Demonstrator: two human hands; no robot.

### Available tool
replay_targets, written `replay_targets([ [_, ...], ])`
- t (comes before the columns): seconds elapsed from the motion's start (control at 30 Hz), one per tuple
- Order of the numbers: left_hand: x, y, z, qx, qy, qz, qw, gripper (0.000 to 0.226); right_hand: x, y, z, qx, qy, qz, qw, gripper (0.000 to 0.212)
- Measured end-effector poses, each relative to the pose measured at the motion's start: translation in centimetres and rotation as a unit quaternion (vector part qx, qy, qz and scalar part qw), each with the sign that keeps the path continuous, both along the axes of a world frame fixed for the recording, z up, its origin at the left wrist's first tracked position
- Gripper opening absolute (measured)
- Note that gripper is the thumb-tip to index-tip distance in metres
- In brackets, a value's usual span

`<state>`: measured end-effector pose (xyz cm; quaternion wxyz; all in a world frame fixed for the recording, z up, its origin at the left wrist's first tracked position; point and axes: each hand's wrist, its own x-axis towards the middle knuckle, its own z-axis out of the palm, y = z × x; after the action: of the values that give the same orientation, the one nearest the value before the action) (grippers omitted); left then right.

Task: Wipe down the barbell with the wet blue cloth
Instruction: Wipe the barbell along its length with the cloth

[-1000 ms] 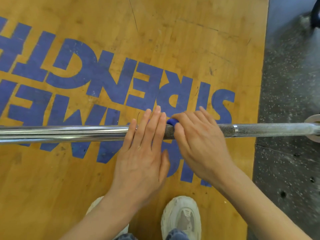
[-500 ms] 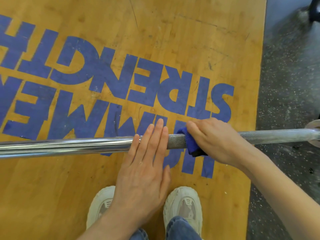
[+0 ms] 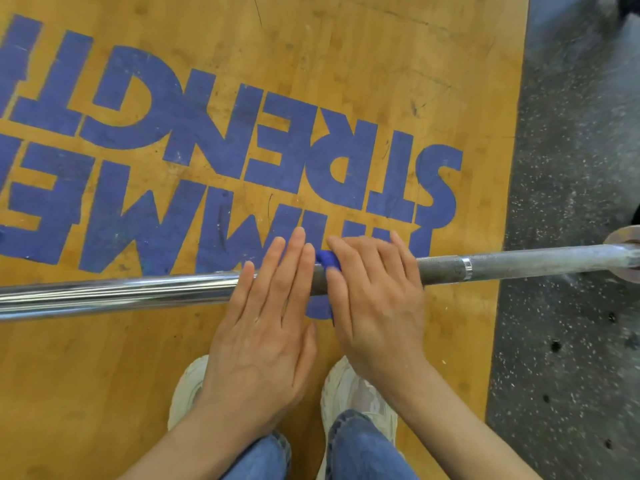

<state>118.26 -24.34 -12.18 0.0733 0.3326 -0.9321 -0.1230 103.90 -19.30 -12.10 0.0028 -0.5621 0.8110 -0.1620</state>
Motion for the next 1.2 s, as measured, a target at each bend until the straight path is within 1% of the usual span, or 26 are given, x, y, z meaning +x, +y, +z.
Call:
replay_targets([
  [0.03,-0.1,-0.1,0.0,-0.001,-0.001,0.001,1.000,0.072,-0.2,-1.6,0.2,0.005,0.011,-0.031,0.999,0.044],
  [0.1,-0.2,-0.4,-0.1,-0.006,0.001,0.004,1.000,0.072,-0.7,-4.0,0.7,0.006,0.058,-0.071,0.996,0.040],
  [0.13,-0.4,-0.6,-0.2,-0.011,0.004,0.003,1.000,0.072,-0.8,-4.1,0.6,-0.001,0.055,-0.066,0.996,0.040],
  [0.2,-0.6,-0.9,-0.3,-0.025,0.008,0.006,1.000,0.070,-0.4,-1.8,-0.6,-0.018,0.011,-0.025,0.999,0.043],
  [0.23,-0.7,-1.1,-0.3,-0.028,0.010,0.009,1.000,0.069,-0.1,-0.1,-0.9,-0.020,-0.004,0.000,1.000,0.039],
  [0.3,-1.0,-1.3,-0.3,-0.026,0.015,0.016,0.999,0.068,0.4,2.2,-1.1,-0.025,0.012,0.019,0.999,0.043],
  [0.33,-1.1,-1.4,-0.3,-0.025,0.017,0.018,0.999,0.067,0.0,1.8,-1.2,-0.025,0.020,0.023,0.999,0.044],
  [0.4,-1.5,-1.9,-0.3,-0.029,0.019,0.019,0.999,0.066,-0.5,-1.4,-1.1,-0.026,0.024,0.002,0.999,0.044],
  [0.47,-1.7,-2.4,-0.3,-0.036,0.021,0.022,0.999,0.067,-1.2,-4.9,-0.7,-0.057,0.028,-0.047,0.997,0.046],
  [0.5,-1.8,-2.7,-0.3,-0.035,0.021,0.023,0.999,0.069,-1.4,-5.7,-0.3,-0.075,0.027,-0.056,0.995,0.045],
  [0.53,-1.9,-3.0,-0.3,-0.031,0.022,0.023,0.999,0.070,-1.3,-5.6,-0.4,-0.082,0.023,-0.052,0.995,0.045],
  [0.63,-2.2,-3.7,-0.3,-0.028,0.030,0.029,0.999,0.066,-0.3,-1.9,-1.9,-0.070,-0.016,0.008,0.997,0.042],
  [0.7,-2.6,-4.1,-0.3,-0.031,0.032,0.029,0.999,0.065,-0.1,-0.4,-2.1,-0.064,0.004,0.022,0.998,0.047],
  [0.77,-2.9,-4.6,-0.4,-0.035,0.036,0.031,0.998,0.067,-1.0,-2.7,-1.8,-0.061,0.020,0.016,0.998,0.048],
  [0.87,-3.3,-5.3,-0.4,-0.040,0.032,0.034,0.998,0.070,-2.3,-7.5,-0.8,-0.069,0.012,-0.042,0.997,0.041],
  [0.9,-3.4,-5.6,-0.3,-0.043,0.031,0.032,0.998,0.069,-2.3,-7.7,-0.7,-0.071,0.006,-0.048,0.996,0.040],
  [0.97,-3.6,-6.1,-0.3,-0.042,0.032,0.032,0.998,0.068,-1.6,-5.8,-1.4,-0.068,-0.014,-0.021,0.997,0.038],
  [1.07,-4.0,-6.6,-0.3,-0.039,0.037,0.040,0.998,0.066,-1.0,-3.0,-1.8,-0.071,-0.014,0.008,0.997,0.049],
  [1.2,-4.3,-7.2,-0.5,-0.038,0.029,0.038,0.998,0.067,-2.7,-8.3,-0.9,-0.042,0.017,-0.027,0.999,0.058],
])
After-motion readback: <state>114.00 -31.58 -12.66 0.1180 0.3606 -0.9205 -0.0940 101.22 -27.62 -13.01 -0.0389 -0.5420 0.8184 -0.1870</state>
